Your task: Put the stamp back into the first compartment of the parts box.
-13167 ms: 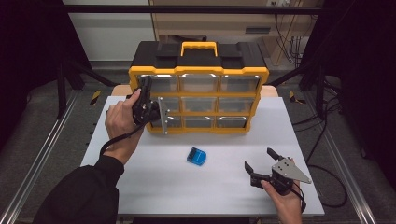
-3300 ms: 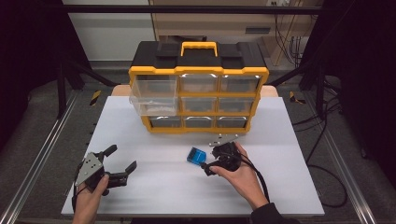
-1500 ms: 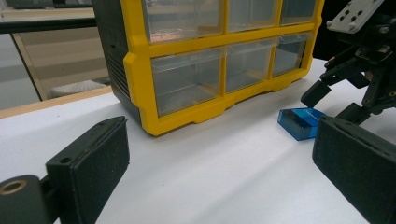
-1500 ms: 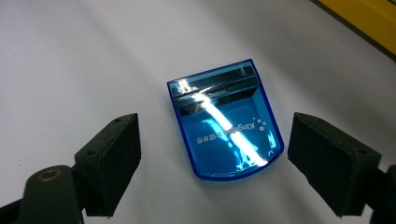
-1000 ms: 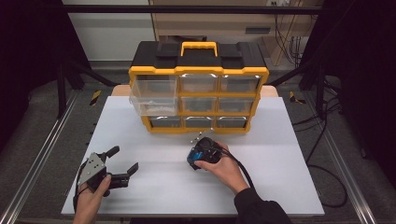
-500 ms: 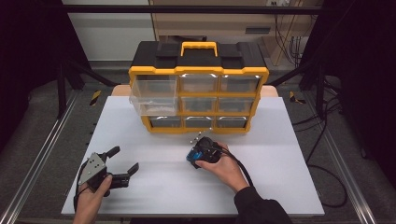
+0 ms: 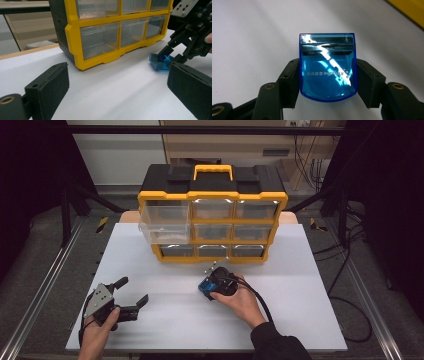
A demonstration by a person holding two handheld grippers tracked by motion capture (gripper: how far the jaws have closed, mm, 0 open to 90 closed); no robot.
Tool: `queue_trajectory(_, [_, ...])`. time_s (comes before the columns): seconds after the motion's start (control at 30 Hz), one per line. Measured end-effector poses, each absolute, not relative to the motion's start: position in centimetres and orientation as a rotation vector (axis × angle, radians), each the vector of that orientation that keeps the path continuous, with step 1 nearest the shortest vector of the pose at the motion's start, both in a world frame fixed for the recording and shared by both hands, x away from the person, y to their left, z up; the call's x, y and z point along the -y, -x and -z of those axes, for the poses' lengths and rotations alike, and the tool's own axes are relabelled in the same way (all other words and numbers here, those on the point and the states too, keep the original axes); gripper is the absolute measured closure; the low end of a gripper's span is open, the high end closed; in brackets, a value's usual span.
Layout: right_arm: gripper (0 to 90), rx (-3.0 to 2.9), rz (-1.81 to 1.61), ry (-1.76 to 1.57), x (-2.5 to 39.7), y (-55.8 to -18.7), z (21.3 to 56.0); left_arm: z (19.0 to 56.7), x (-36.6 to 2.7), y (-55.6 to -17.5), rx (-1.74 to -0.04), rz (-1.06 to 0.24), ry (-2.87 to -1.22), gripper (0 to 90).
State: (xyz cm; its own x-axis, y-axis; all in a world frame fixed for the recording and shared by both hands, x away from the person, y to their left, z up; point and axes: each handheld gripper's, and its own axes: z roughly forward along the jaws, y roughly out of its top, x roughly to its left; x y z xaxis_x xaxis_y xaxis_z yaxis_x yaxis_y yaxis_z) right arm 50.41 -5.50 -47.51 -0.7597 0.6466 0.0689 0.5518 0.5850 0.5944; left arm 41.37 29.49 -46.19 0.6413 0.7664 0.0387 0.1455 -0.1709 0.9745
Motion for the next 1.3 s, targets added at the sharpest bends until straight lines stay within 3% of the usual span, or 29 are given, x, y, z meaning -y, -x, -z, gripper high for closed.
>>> queue_trajectory(0.7, [42.0,-2.453,-1.177,-0.966,8.6,-48.6,39.3,46.2,-29.6,-41.3,-0.759,-0.660,-1.680,3.6])
queue_trajectory(1.3, [42.0,-2.344,-1.302,-0.956,10.2,-48.5,34.6,46.1,-29.6,-41.3,-0.763,-0.662,-1.669,3.2])
